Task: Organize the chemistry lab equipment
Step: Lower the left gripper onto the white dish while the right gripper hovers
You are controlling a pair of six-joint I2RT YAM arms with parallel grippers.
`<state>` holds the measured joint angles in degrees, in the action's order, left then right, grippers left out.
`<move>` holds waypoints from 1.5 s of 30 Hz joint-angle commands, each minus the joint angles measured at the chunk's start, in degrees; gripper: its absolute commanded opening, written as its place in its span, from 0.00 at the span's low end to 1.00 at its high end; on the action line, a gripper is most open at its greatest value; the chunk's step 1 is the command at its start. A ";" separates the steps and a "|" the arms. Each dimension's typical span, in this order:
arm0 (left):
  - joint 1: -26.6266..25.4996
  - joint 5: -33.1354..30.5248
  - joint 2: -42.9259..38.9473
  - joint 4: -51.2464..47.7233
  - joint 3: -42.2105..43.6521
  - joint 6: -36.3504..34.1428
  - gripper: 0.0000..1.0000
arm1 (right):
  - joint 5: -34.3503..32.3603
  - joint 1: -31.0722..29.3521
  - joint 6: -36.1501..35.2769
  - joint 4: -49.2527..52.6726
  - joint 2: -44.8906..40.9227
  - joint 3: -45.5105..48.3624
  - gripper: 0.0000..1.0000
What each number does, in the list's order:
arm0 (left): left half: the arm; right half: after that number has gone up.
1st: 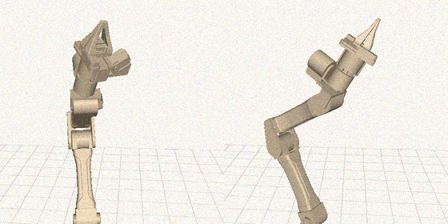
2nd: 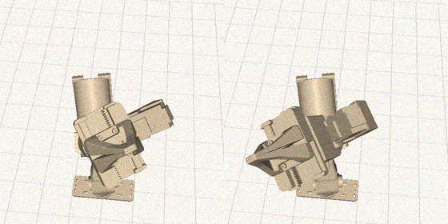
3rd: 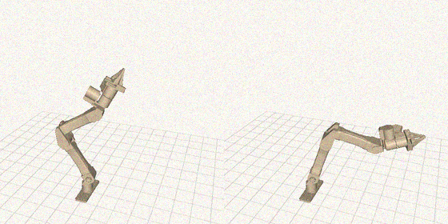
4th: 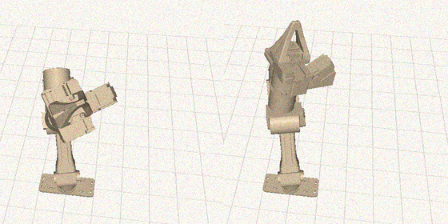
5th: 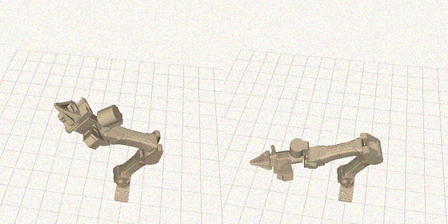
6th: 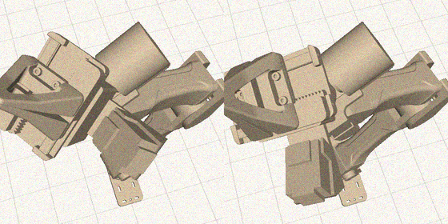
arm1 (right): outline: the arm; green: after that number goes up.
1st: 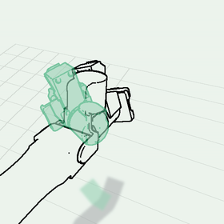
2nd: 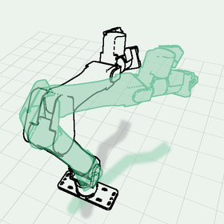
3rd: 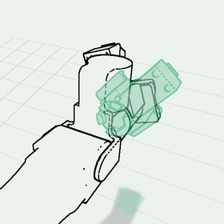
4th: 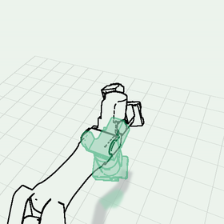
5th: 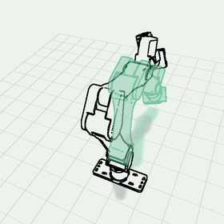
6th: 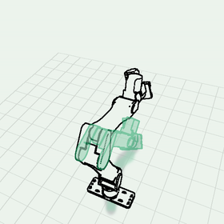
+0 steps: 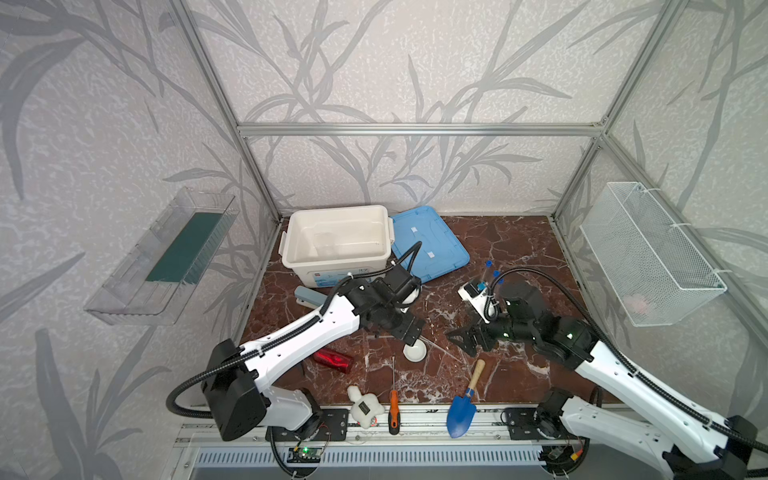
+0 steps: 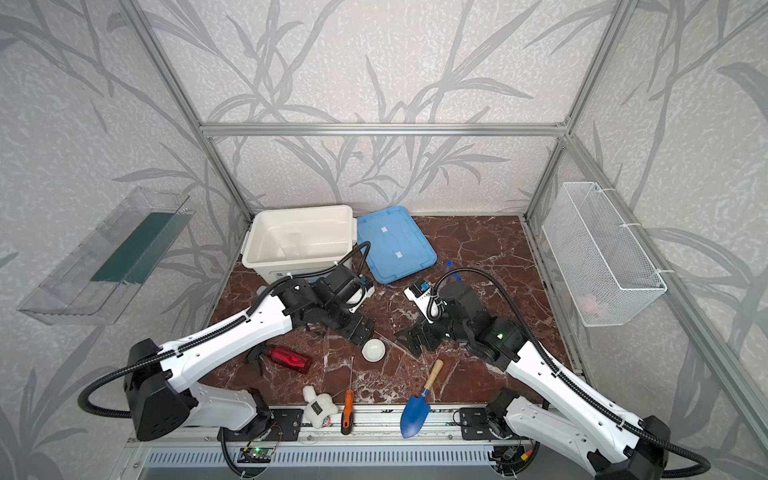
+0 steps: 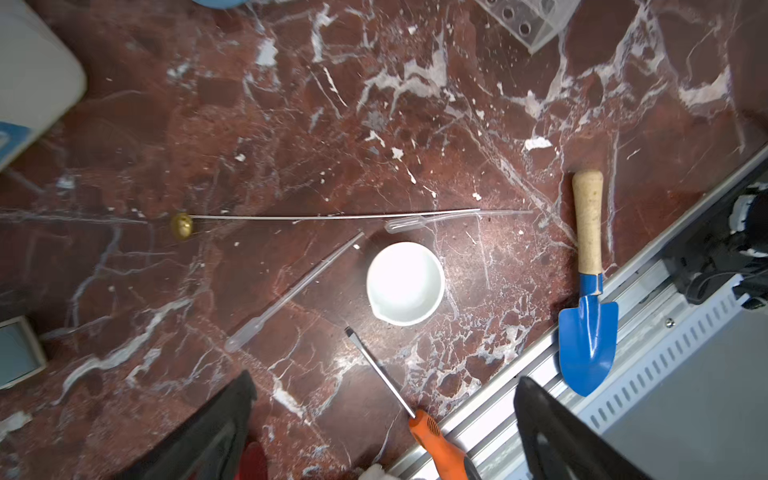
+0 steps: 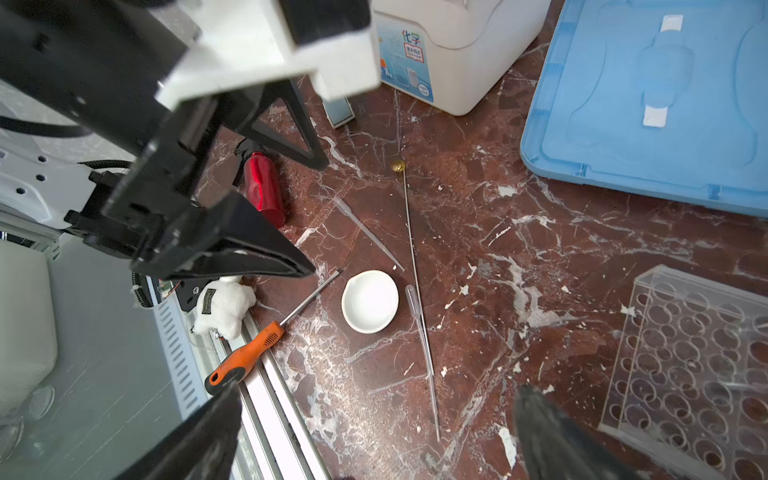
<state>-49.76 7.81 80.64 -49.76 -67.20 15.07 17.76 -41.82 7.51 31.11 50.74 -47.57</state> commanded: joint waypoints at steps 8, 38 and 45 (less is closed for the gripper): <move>-5.17 -0.01 11.80 9.54 2.85 -1.75 0.99 | 0.47 0.25 1.71 3.10 -4.79 3.19 1.00; -5.34 -0.91 17.15 20.46 10.94 -0.06 0.86 | 0.90 0.25 2.34 1.75 -3.48 4.18 0.99; -5.87 -4.61 17.45 20.02 11.08 1.26 0.80 | 0.10 0.23 1.96 2.42 -2.76 2.95 0.98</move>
<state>-55.13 5.69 97.60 -28.91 -56.47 15.84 18.31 -41.82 9.61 32.86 47.81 -43.51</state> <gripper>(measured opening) 0.809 0.984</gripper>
